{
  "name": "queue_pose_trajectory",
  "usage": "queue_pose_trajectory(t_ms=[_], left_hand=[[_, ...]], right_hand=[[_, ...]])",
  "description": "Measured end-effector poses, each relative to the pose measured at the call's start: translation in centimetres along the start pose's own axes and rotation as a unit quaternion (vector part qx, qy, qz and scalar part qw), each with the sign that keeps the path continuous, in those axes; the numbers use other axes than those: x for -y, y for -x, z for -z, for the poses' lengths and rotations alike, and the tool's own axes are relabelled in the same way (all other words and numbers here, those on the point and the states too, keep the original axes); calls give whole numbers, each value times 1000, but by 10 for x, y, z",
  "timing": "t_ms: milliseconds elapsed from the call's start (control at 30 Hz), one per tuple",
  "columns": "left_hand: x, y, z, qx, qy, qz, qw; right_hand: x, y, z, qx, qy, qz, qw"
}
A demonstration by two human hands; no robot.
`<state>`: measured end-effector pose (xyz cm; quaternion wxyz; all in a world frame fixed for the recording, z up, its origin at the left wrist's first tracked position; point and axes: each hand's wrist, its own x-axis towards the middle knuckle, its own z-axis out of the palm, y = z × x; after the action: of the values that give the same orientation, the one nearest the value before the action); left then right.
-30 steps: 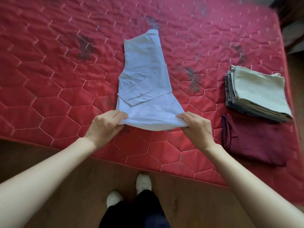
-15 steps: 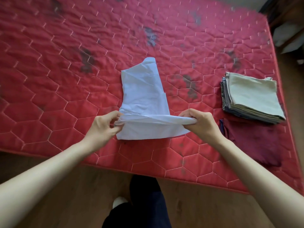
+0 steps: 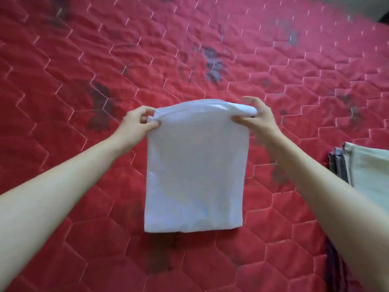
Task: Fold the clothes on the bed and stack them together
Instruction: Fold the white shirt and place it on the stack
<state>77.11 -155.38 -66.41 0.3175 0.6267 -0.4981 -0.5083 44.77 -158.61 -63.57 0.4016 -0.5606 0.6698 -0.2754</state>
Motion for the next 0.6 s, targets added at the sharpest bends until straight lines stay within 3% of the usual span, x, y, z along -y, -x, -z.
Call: queue_pose_trajectory(t_ms=[133,233,300,367,500,600], left_hand=[[67,-38,-30,-35,20,188,981],[91,-21,-43,-103,62,181,976],[97,0,-47,-124,26,155,980],[101,23,-51,-119,9,150,982],[95,40,-55,-70,99,182,976],[88,29,-60,-83,134,194,968]], right_hand=[[-52,-40,-57,10,-29,-162,986],[-72,-25,-83,-53,-44,-154,986],[-78,-6,-89,-71,-20,-135,988],[-84,11,-90,-82,-11,-137,987],[-84,26,-84,-100,1,-143,985],[-77,23,-85,-101,4,-135,986]])
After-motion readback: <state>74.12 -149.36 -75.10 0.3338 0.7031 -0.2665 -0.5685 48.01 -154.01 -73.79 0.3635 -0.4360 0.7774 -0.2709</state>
